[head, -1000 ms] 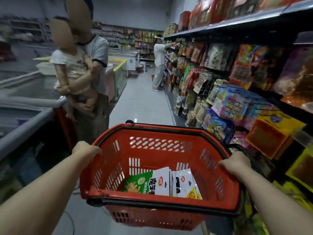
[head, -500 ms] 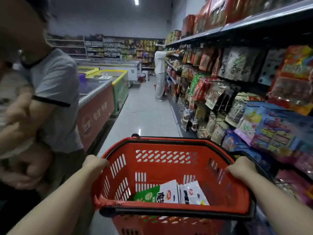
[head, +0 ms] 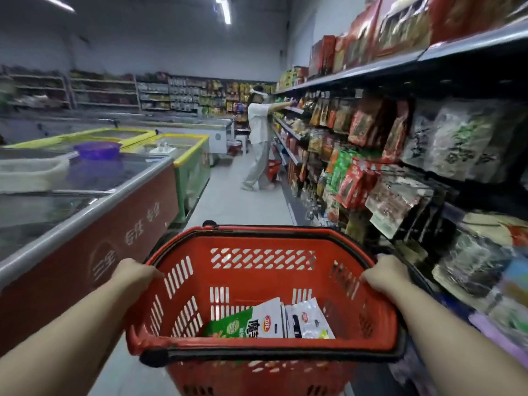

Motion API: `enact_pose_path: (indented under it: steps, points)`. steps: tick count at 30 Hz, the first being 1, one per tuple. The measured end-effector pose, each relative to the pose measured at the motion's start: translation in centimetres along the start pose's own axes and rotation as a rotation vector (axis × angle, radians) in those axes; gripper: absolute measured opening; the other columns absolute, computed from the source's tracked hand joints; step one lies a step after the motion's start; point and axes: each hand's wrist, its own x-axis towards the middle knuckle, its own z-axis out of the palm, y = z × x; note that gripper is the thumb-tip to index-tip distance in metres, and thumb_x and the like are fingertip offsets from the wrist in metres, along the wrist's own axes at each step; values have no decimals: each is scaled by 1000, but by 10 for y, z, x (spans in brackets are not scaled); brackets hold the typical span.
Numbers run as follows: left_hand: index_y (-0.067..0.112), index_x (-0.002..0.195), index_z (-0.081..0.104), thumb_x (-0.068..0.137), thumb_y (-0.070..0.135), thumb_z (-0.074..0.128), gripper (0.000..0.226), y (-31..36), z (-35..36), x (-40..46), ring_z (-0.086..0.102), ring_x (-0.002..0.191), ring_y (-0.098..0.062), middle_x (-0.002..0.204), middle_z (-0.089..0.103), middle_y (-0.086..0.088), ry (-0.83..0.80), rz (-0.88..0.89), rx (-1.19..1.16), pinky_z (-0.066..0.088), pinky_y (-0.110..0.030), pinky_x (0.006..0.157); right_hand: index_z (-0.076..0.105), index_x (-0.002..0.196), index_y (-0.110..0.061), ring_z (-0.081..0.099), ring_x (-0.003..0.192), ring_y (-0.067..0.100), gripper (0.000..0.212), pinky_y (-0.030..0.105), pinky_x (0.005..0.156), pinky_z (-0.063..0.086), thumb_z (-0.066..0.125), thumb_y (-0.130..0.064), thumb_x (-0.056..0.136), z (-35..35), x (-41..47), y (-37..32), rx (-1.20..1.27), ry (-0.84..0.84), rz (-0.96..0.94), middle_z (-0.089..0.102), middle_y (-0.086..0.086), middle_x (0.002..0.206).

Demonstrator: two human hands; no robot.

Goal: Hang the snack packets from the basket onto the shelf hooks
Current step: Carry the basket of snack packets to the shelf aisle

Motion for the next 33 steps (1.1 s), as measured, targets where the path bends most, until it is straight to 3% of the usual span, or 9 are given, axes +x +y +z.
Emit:
enact_pose_path:
  steps: [2,7,13,16,19,23,27,29,33]
  points:
    - [-10,74,65,56,6,88,34,29,19,44,66,65,-34,67,66,-23,41,-10,12,58,-41,71,66,104,-2,65,102,32,38,31,77,50,74,-21,72,16,56,-38,0,-30,-17,67,18,112]
    - [-12,74,67,59,2,85,28,105,52,145,59,54,-29,61,63,-21,89,-27,-30,44,-29,51,65,107,1,65,102,31,43,29,73,48,76,-25,74,43,172,-133,15,-109,-52,67,18,113]
    - [-3,74,72,48,15,91,37,170,94,285,69,65,-35,67,70,-22,132,-31,-4,60,-41,67,63,112,-4,66,98,30,48,28,72,48,77,-26,72,72,291,-227,45,-80,-90,68,16,111]
    - [-3,73,71,44,15,91,40,208,119,355,69,58,-35,64,70,-21,111,-38,12,60,-45,64,63,112,-4,66,91,30,50,28,69,50,78,-25,69,97,352,-272,48,-90,-122,69,15,102]
    - [-6,74,68,51,10,90,36,249,149,423,67,57,-33,65,68,-22,97,-18,-4,56,-36,57,65,106,-3,64,84,29,45,27,65,49,79,-24,69,124,413,-321,37,-102,-116,68,13,94]
    - [-7,71,69,50,7,90,33,286,195,537,69,57,-35,61,69,-22,47,-25,-25,60,-44,65,61,86,-3,62,75,27,30,26,57,44,78,-24,71,159,492,-391,14,-72,-64,58,7,73]
    - [-2,63,72,42,8,89,28,329,234,640,69,55,-33,55,69,-19,17,-15,-58,60,-47,68,62,103,0,58,73,28,40,32,70,53,76,-23,74,185,568,-455,27,-42,-31,61,10,79]
    - [-1,64,72,44,8,88,28,352,251,689,69,53,-34,55,69,-19,8,-14,-82,60,-49,67,61,110,-1,60,81,31,43,32,69,51,76,-25,77,195,606,-487,13,-30,-39,66,15,98]
    - [-4,71,71,49,8,87,29,391,288,778,69,53,-34,60,70,-21,-2,-16,-110,60,-49,66,56,70,-5,57,69,29,32,27,48,39,76,-28,77,219,685,-545,5,4,-36,63,15,81]
